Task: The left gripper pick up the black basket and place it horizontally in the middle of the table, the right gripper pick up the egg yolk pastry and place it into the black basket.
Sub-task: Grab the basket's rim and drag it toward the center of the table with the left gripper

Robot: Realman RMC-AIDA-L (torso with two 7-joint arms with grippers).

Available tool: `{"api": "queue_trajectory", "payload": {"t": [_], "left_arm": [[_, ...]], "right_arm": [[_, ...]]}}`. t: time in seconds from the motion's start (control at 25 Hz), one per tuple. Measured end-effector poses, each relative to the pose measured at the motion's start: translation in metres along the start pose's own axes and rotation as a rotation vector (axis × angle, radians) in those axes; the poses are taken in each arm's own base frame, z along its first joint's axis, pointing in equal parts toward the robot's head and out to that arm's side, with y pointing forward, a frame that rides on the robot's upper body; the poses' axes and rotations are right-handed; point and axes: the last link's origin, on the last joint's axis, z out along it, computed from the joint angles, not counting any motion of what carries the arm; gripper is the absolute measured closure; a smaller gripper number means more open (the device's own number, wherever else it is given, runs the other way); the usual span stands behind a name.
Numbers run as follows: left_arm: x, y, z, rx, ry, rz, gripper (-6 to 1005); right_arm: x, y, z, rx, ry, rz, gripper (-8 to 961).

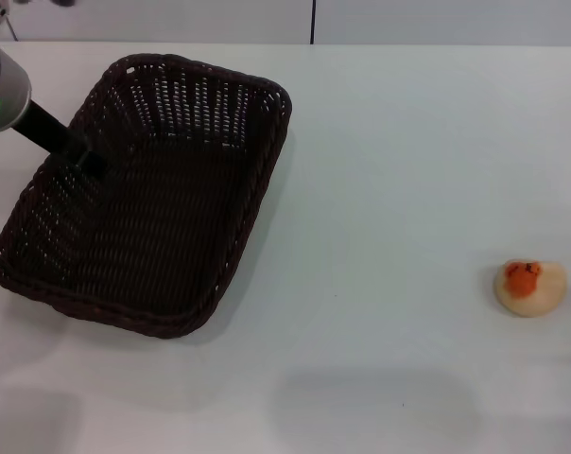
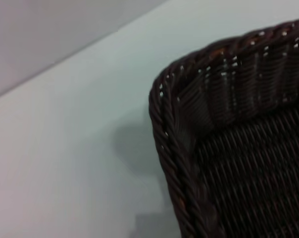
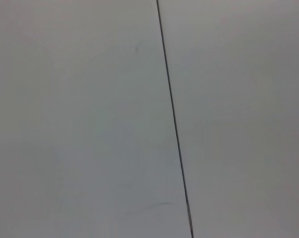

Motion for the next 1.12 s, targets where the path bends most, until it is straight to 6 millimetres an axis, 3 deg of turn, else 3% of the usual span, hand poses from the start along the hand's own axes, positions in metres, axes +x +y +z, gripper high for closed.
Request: {"api": "queue_trajectory", "payload": {"t": [0.44,0.64,0.76,1.12], "left_arm": [[0.0038,-0.0032,0.0115,-0.013,-0.051,0.004,300],[0.0048,-0.003,0.0091,-0.009,-0.037,0.007,508],[0.0047,-0.0025,0.0094,-0.008,-0.037,0.012,697],[0.0056,0.0013,0.0106,-0.013,-0.035,0.098,704]], "right_arm": [[0.0004,-0.0007,-0.0009,0.002,0.004,-0.002,179],[0.0005,-0.0009,-0.0014,0.003,0.004,-0.002,179],[0.0005,-0.001,-0.0015,0.003,0.005,-0.002,179],[0.0004,-0.0008,-0.0015,0.002,0.004,0.009,180]]}}
